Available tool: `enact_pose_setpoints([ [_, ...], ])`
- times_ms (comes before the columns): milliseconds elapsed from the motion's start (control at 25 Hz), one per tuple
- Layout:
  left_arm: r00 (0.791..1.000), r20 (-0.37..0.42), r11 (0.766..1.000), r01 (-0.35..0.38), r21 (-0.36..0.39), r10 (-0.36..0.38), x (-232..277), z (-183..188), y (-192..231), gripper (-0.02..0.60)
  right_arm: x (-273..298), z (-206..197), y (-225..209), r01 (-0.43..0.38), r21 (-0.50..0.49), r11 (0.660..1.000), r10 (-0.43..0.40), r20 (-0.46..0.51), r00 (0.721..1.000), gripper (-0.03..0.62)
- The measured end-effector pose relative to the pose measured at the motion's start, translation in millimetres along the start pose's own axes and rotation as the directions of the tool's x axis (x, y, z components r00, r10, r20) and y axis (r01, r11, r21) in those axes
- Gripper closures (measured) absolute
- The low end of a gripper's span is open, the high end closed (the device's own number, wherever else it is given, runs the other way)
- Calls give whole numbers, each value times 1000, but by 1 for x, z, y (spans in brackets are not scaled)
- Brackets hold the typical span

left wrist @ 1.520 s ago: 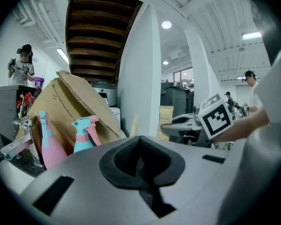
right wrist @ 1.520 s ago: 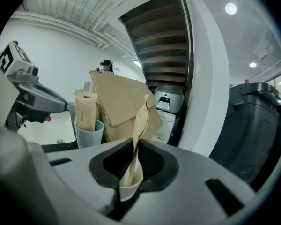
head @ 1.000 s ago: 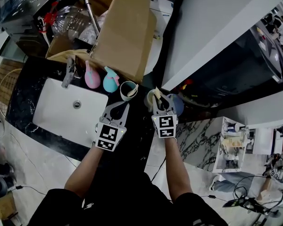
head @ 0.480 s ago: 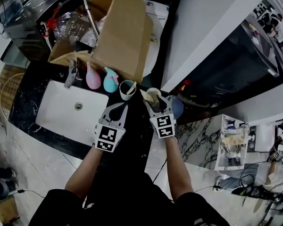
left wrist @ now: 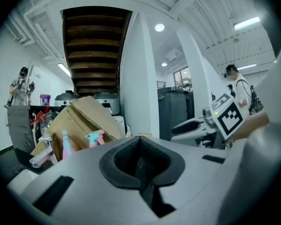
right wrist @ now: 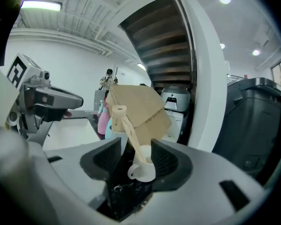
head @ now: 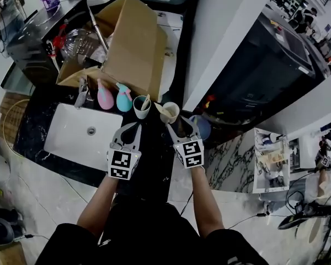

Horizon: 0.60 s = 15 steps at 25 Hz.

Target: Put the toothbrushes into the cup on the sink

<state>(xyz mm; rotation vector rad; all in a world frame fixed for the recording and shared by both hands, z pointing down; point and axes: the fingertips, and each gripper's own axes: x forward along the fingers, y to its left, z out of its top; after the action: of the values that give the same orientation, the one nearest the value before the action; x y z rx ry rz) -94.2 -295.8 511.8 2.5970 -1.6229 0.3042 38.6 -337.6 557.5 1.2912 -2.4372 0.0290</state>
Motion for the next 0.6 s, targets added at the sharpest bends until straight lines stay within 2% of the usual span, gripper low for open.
enact_pose_setpoints([
  [120, 1000, 19, 1000, -18, 5, 18, -10, 6, -3, 580, -20, 9, 5, 1, 15, 1000, -1, 37, 999, 425],
  [280, 999, 25, 999, -41, -2, 41, -25, 10, -8, 580, -47, 20, 7, 5, 81, 997, -12, 91, 996, 480],
  [400, 998, 40, 999, -39, -11, 39, -37, 13, -13, 580, -69, 29, 5, 13, 137, 990, -32, 137, 990, 540],
  [600, 996, 88, 1000, -22, -14, 23, -56, 24, -25, 580, -101, 40, 1, 28, 211, 977, -71, 199, 977, 592],
])
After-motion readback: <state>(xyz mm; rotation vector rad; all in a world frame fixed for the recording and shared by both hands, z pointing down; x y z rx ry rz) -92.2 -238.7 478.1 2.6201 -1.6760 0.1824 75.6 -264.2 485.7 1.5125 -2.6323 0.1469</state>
